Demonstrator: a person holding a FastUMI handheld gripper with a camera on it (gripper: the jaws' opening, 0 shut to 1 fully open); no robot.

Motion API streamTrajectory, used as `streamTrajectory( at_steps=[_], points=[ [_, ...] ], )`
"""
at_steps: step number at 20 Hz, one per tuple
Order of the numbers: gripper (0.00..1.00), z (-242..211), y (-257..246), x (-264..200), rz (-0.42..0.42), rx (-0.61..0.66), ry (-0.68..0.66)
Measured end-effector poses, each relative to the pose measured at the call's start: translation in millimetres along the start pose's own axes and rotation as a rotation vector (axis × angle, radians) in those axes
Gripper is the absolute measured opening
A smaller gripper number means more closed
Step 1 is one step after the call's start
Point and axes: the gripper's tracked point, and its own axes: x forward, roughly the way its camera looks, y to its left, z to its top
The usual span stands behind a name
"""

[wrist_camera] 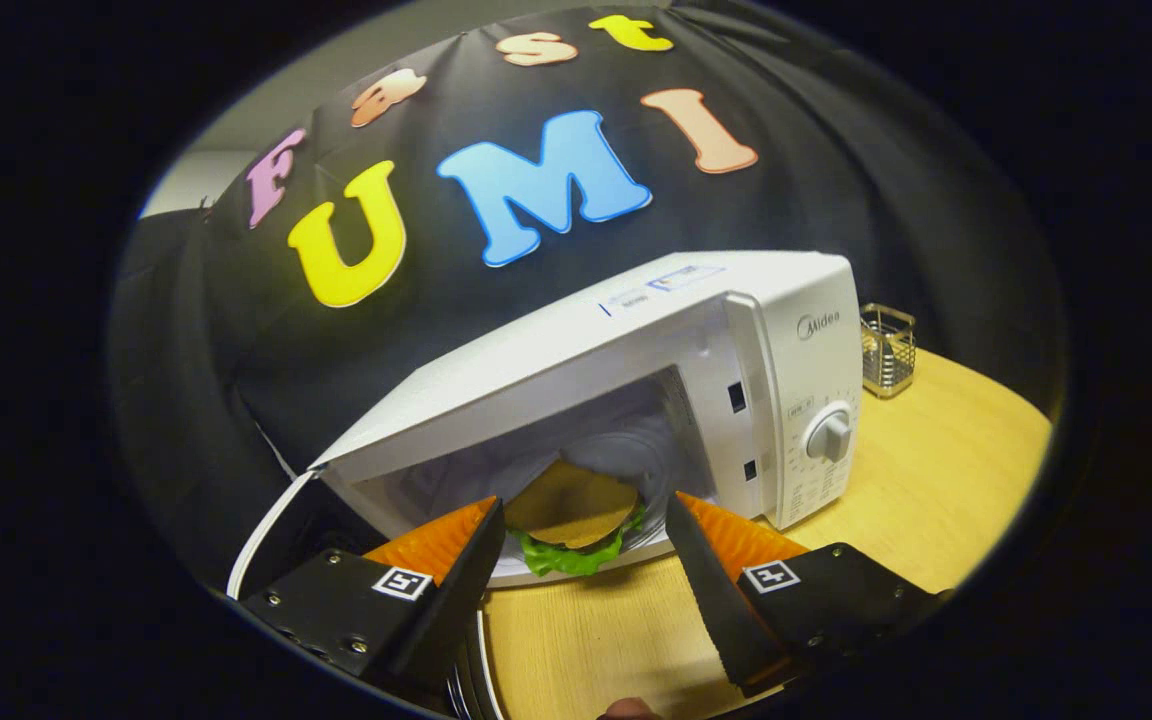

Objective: Open the microwave, put the food inside, and close the microwave door.

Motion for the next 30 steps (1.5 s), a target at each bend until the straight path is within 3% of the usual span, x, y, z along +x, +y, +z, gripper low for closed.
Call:
streamTrajectory(
  at_steps=[7,13,23,30],
  points=[
    [0.97,53.9,26.3,-91.9,0.091,-0.124,-0.090],
    [0.97,68.8,60.0,-148.7,0.180,-0.188,-0.136],
    [0.97,25.7,159.1,-216.8,0.447,-0.325,-0.106],
    [0.97,-19.4,238.1,-256.6,0.684,-0.383,-0.050]
  ],
)
